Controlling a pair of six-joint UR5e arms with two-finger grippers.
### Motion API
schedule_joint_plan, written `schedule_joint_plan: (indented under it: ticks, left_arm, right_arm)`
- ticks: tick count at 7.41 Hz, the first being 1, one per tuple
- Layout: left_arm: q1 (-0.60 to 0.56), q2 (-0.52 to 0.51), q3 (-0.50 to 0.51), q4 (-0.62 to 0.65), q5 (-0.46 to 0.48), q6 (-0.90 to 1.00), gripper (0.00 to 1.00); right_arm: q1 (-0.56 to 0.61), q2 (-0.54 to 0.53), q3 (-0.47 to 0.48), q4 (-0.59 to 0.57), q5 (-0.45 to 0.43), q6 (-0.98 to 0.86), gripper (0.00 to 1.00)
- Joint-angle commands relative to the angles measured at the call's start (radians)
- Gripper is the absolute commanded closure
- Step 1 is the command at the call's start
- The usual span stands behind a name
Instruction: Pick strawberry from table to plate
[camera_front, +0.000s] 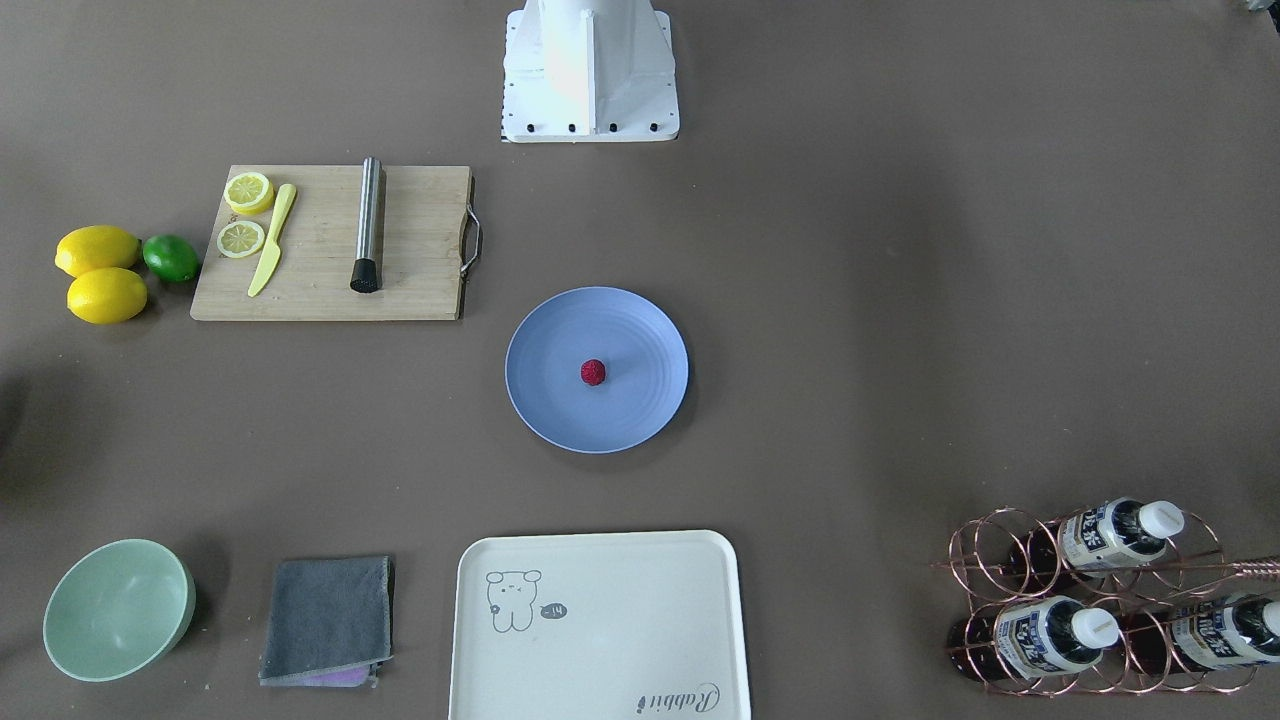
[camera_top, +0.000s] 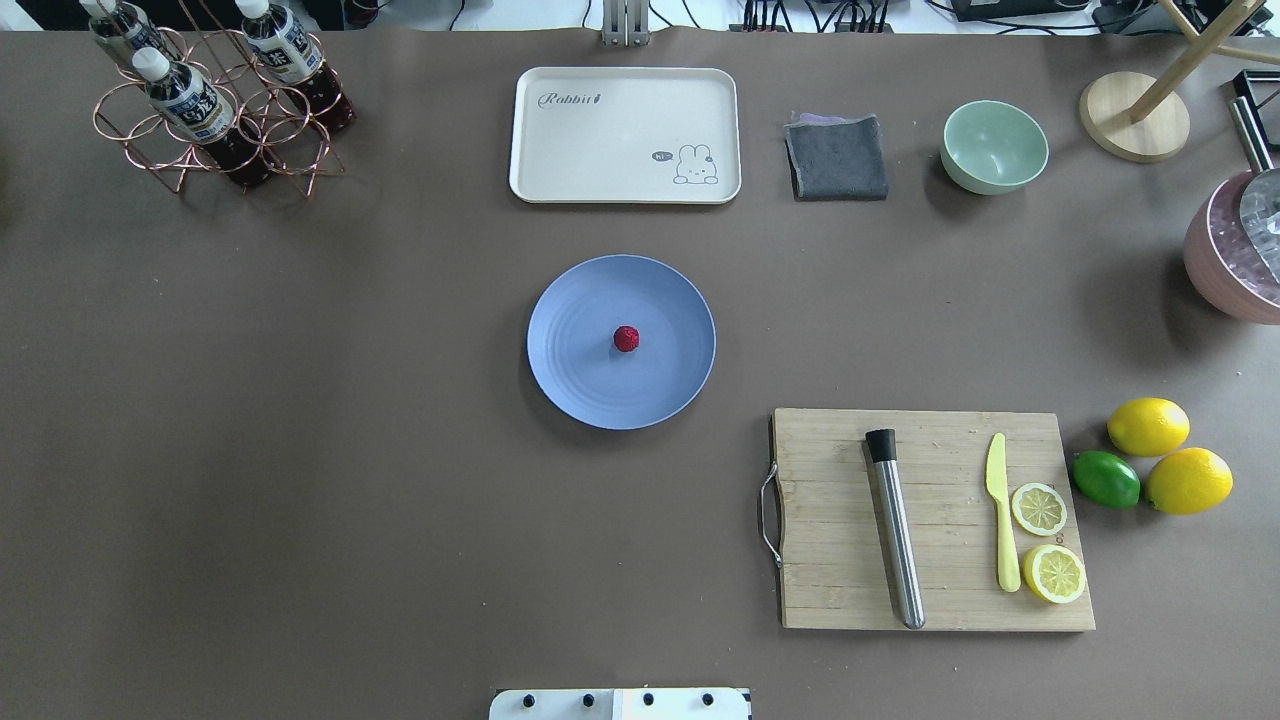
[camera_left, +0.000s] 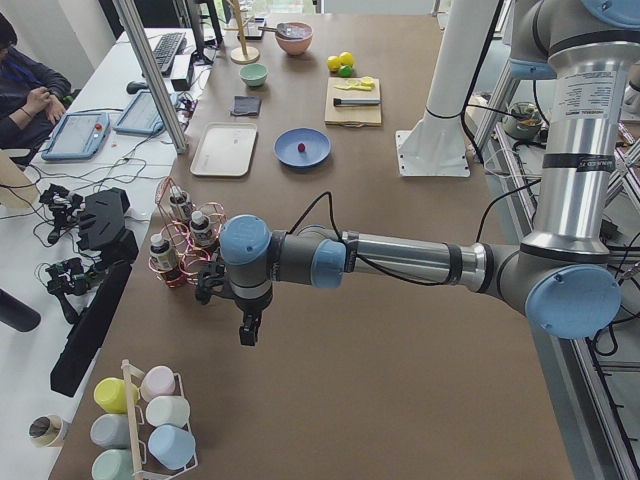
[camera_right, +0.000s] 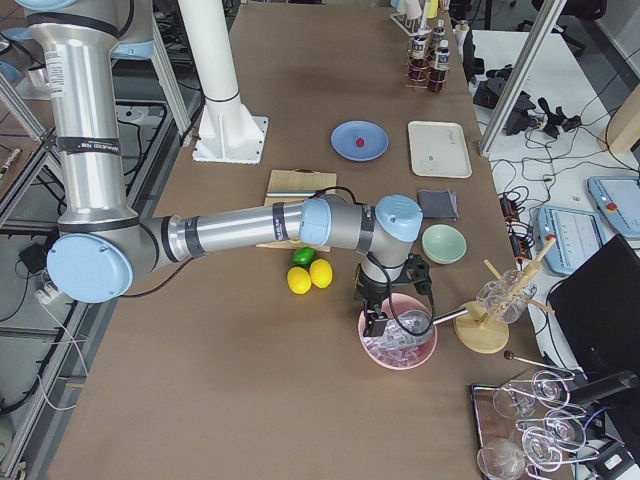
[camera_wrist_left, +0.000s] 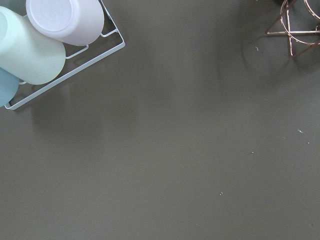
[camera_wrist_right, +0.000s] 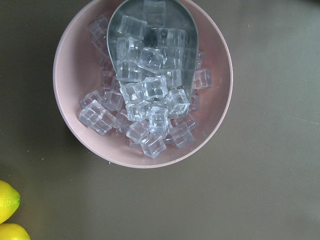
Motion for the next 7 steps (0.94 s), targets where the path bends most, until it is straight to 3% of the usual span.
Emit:
schedule_joint_plan:
  ticks: [1,7]
  left_arm:
    - [0.000,0.002,-0.012,0.000,0.000,-0.001,0.02]
    - [0.007,0.004,0.001,-0.002,-0.002,-0.002,0.02]
  right_arm:
    - [0.000,-0.001,0.001,0.000,0.004,-0.001,0.00]
    - [0.000,-0.001,0.001,0.000,0.009,0.001,0.00]
